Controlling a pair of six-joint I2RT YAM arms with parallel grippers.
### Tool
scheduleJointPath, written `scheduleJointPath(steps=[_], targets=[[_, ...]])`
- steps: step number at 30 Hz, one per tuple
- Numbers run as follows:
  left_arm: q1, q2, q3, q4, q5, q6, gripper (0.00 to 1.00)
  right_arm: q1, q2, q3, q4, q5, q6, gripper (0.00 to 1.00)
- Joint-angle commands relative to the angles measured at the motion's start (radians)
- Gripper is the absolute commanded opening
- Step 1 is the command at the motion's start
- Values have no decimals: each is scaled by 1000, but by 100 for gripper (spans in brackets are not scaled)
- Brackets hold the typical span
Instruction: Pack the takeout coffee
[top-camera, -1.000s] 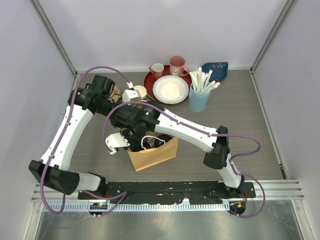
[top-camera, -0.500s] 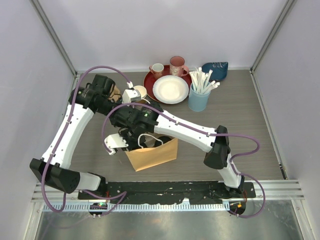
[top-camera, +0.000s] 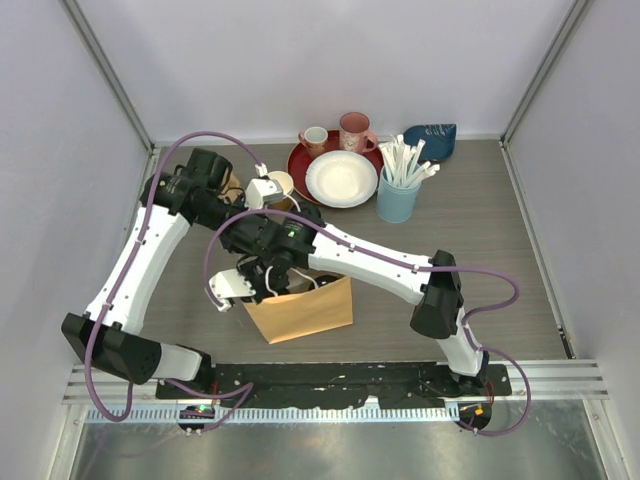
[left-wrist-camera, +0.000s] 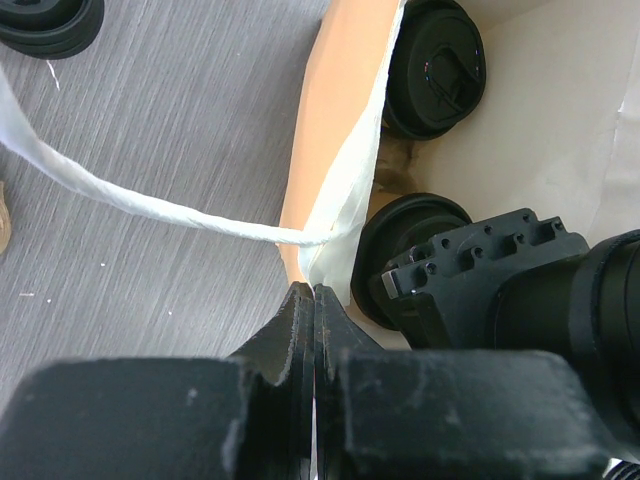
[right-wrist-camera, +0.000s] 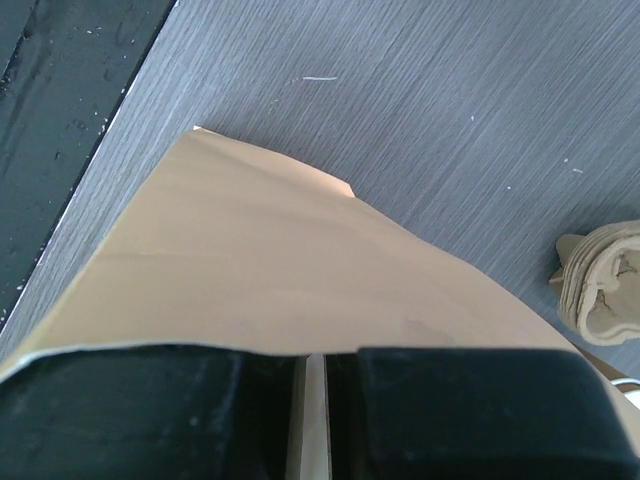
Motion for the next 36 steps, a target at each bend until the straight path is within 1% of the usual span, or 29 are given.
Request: scheduleJointPath(steps=[1,11,20,22,23,25,26,29,36], targets=[[-13,-24,15,-135,66,15,0,-26,17,-58,-60,-50,-9,1],[-15,-21,17,-135,65,17,0,-29,0,-112,-19,-59,-6,2],[-15,-23,18,-137,62,18,0,-28,0,-116,-8,-57,5,4],[-15,-23,15,-137,62,18,0,-28,-3,-115,-9,-54,9,6],[-13,-24,15,-137,62,18,0,-28,-5,-115,-5,-50,12,12],[-15,-24,14,-138,60,20,0,-28,-12,-115,-3,-47,19,16],[-13,-24,12,-138,59,22,0,-29,-14,-115,-3,-45,19,21],[-15,-27,9,-138,54,23,0,-28,-27,-115,1,-45,28,28],[-15,-27,6,-138,42,25,0,-29,-74,-121,37,-40,57,38]])
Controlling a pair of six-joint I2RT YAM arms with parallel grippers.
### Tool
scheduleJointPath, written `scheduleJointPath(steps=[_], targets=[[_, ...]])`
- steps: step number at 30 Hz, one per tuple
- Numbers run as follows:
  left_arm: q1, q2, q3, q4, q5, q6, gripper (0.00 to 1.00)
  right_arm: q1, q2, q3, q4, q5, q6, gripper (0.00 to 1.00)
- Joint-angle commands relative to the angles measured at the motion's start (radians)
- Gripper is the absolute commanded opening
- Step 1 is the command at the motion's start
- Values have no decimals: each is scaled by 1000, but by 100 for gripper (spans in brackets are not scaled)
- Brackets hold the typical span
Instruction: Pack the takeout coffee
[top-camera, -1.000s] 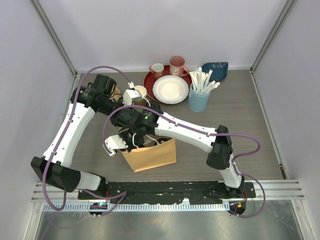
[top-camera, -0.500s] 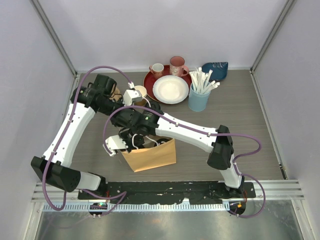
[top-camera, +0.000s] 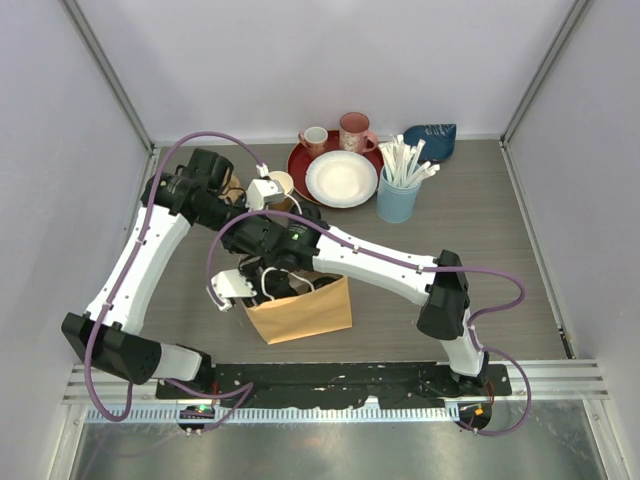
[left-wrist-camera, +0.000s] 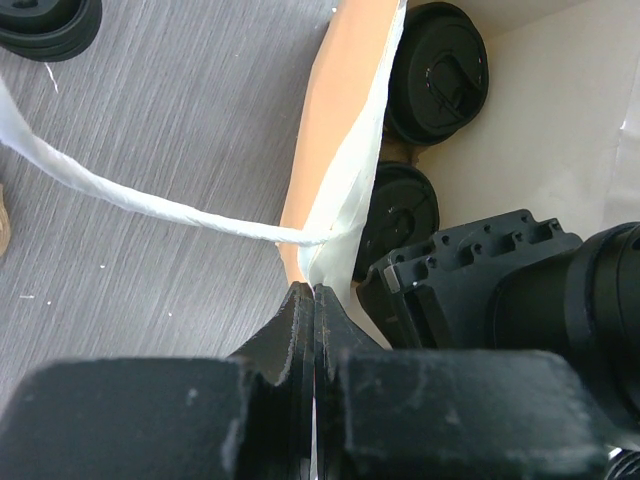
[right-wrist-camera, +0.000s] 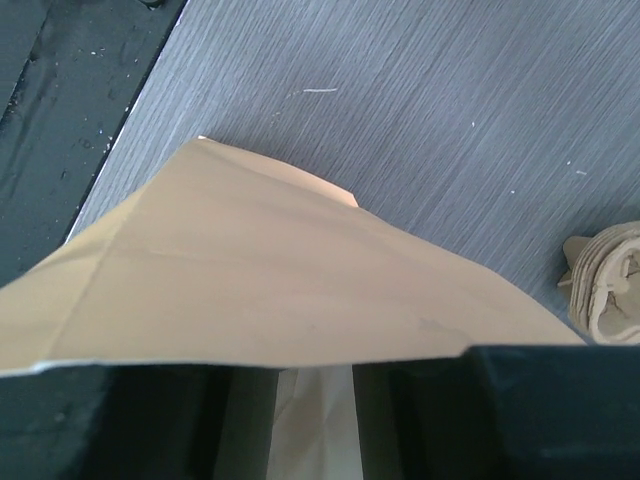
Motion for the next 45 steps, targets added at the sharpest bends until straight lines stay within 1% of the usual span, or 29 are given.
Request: scheduleJointPath(steps=[1,13,22,32,38,45], targets=[[-8,-31,7,-139,46,28,0,-29,-38,-39,-38,-20,23,40],[-8,-32,7,-142,39,31,0,-29,-130,-70,45,-19,83,47],[-8,-32,8,-144,42,29,0,-27,-176,-88,111,-16,108,48],[-8,-31,8,-142,43,28,0,-30,-262,-127,179,-42,112,50],[-8,-31,10,-141,45,29,0,-35,-298,-128,194,-26,122,50],[-8,-29,5,-138,45,28,0,-38,-355,-154,257,-16,158,51]])
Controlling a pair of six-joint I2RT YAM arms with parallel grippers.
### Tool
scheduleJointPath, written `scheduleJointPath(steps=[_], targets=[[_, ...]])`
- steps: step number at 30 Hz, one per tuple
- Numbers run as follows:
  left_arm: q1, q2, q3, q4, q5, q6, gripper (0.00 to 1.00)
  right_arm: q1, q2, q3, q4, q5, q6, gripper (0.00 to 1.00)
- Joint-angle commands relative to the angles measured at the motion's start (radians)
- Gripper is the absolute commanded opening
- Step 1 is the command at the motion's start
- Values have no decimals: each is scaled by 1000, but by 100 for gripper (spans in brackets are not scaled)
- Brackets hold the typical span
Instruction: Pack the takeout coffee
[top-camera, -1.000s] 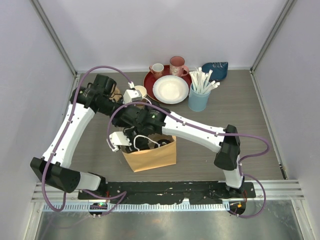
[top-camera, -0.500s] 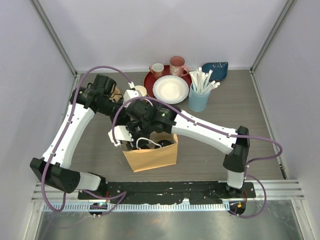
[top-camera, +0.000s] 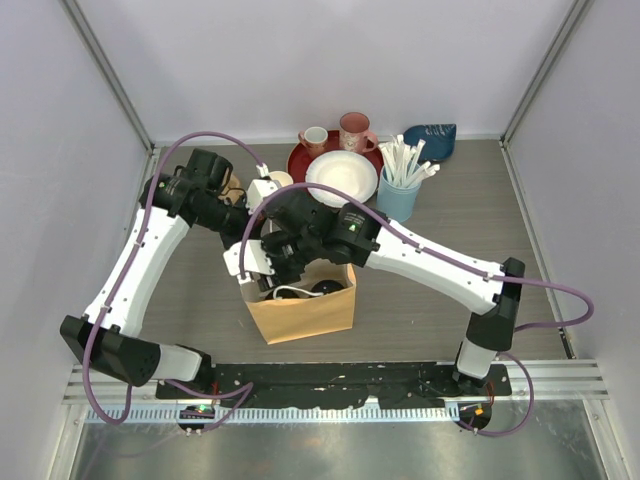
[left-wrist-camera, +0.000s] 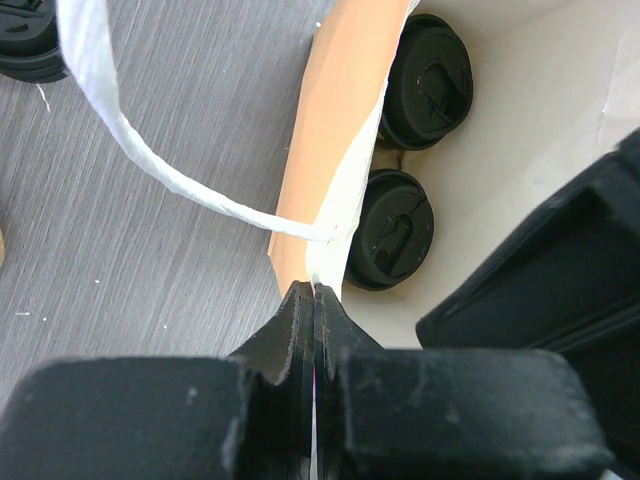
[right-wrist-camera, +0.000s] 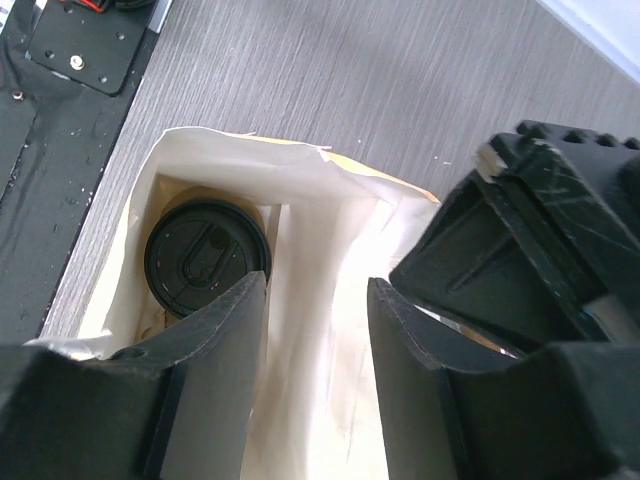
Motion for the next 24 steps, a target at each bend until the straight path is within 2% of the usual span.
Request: scheduleJointPath(steps=[1,14,24], targets=[[-6,-20,5,-140,10,19,0,-6,-86,-9,84,2,40,51],[-6,-21,7,-140,10,19,0,-24,-206,-78,185,24,116,52],[-4,-21,7,-138,7,14,0,-87,-276,-85,224,21,271,53]])
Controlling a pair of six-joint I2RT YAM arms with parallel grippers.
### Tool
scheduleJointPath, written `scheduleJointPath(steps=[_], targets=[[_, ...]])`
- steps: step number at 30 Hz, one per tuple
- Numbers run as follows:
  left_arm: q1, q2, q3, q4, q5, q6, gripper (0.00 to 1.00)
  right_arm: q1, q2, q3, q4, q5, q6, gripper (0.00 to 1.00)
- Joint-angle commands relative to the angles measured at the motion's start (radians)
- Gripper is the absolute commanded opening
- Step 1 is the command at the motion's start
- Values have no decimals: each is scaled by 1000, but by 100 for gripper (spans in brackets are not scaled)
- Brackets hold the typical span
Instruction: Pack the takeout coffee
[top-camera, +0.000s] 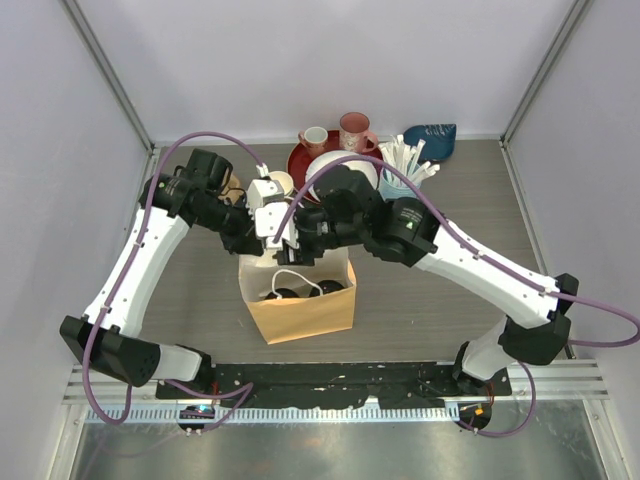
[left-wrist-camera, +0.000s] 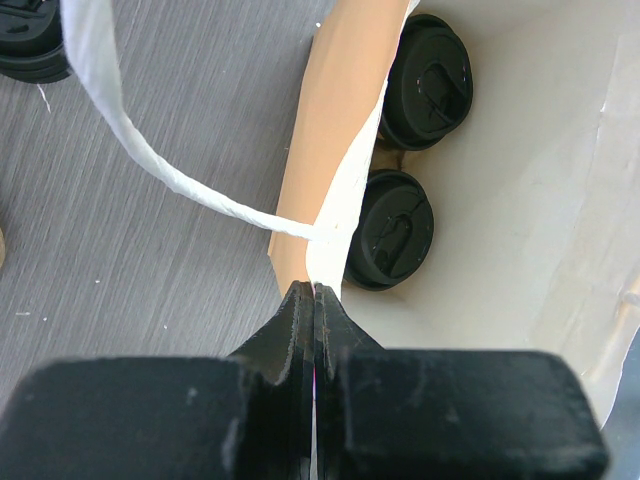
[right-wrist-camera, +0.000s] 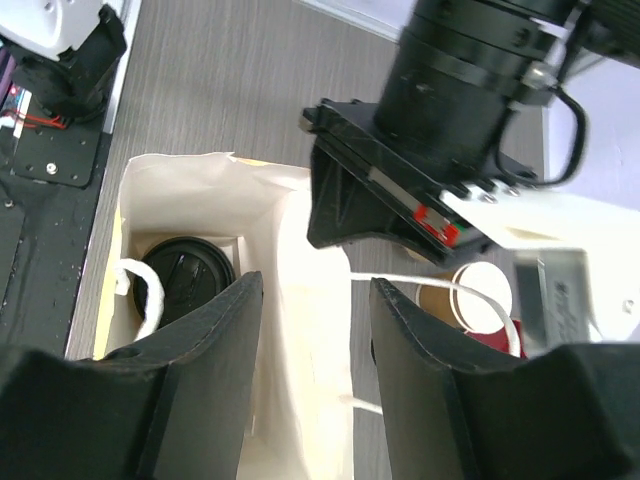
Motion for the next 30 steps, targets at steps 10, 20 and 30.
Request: scheduleJointPath(steps=[10,20,30], targets=[[-6,-20,5,-133,4,12,0,-217,-156,4,140,-58,318,53],[-6,-23,11,-133,2,9,0,-450,-188,-79,285,256,571,53],[-4,-27,10,-129,-6,3,0,-606,-133,-192,328,312,631,53]])
